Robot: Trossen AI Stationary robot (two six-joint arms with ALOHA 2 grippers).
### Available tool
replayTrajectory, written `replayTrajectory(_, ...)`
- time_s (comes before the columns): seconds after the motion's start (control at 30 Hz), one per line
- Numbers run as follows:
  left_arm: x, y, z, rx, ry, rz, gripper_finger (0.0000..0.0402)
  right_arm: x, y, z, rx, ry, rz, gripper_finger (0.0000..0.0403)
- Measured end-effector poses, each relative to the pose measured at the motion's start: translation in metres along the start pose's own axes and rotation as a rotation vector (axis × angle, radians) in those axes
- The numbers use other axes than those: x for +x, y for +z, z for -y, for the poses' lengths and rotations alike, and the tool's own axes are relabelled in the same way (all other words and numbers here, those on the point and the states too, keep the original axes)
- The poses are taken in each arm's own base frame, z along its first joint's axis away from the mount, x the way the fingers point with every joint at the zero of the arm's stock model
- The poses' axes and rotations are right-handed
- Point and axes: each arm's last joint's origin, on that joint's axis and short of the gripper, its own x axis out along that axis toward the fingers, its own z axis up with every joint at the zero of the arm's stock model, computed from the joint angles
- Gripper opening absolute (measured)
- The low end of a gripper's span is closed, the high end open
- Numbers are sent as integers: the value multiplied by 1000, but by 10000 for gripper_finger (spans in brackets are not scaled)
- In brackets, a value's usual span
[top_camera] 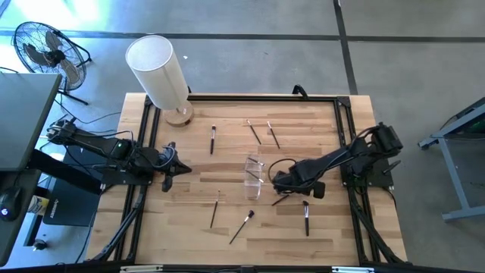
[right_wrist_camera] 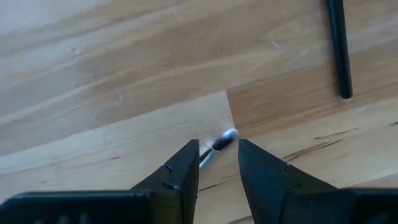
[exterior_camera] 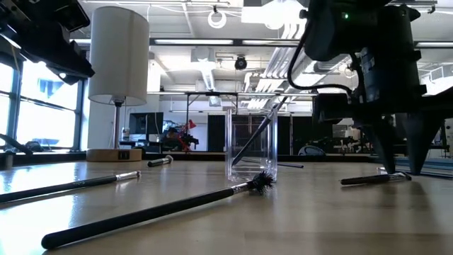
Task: Pick & Place Makeup Brushes
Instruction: Put the eyeshadow brush into the transparent organizer
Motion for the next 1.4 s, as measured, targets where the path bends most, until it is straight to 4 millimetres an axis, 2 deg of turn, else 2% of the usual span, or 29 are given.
replayTrajectory(0.33,0,0,0,0,-12,-5,0,8,-3,-4,-15,-18,-30,66)
replayTrajectory(0.53,0,0,0,4,-12,-5,0,8,-3,-7,-123,46,38,9)
replayTrajectory(0.83,0,0,0,7,-12,-5,0,2,-3,-17,-259,234,151,3)
replayTrajectory(1.0,0,0,0,5,-12,-4,0,-32,0,-10,-281,396,219,2)
replayTrajectory(1.13,0,0,0,-2,-12,-4,0,-68,0,3,-341,596,338,1)
replayTrajectory(1.27,0,1,1,-5,-14,4,0,-99,-7,7,-472,830,587,1)
replayTrajectory(1.4,0,1,1,-4,-12,4,0,-123,-20,-1,-612,972,889,1)
